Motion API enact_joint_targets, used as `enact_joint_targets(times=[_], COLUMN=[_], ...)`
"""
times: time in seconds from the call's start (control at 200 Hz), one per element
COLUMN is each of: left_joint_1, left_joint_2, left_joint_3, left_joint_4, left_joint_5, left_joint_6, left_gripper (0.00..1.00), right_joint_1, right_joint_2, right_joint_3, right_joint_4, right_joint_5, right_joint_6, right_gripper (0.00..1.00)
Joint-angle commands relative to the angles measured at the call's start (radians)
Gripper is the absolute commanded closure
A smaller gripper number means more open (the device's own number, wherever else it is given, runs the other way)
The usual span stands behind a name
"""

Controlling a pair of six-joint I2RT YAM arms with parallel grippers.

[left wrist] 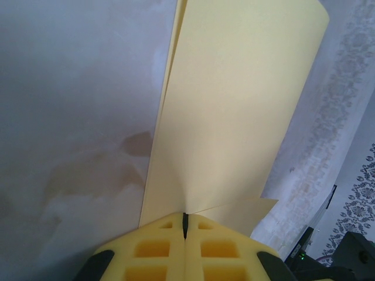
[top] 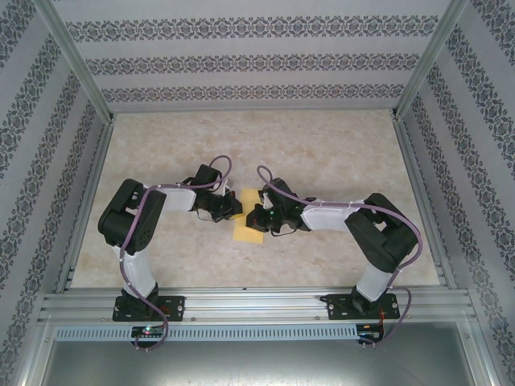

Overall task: Fold a paper plane with a square sheet of paper (pick it up from the middle)
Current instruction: Fold the triangle a second time at the center of the table.

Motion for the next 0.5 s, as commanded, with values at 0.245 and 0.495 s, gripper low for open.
enact_joint_targets(times=[0.245, 0.495], left_joint_1=[-0.007, -0.01], left_joint_2=[-0.003, -0.009], left_joint_3=[-0.016, -0.007], left_joint_4=[-0.009, -0.017], left_joint_5=[-0.013, -0.012], left_joint_6=[0.002, 0.01], left_gripper=[0.97, 0.96], right_joint_1=[-0.008, -0.011], right_joint_2=[0.017, 0.083], right_joint_3=[-0.018, -0.051], right_joint_4=[0.048, -0.021], right_joint_5=[-0.008, 0.027], right_joint_6=[0.013, -0.007], right_gripper=[0.97, 0.99])
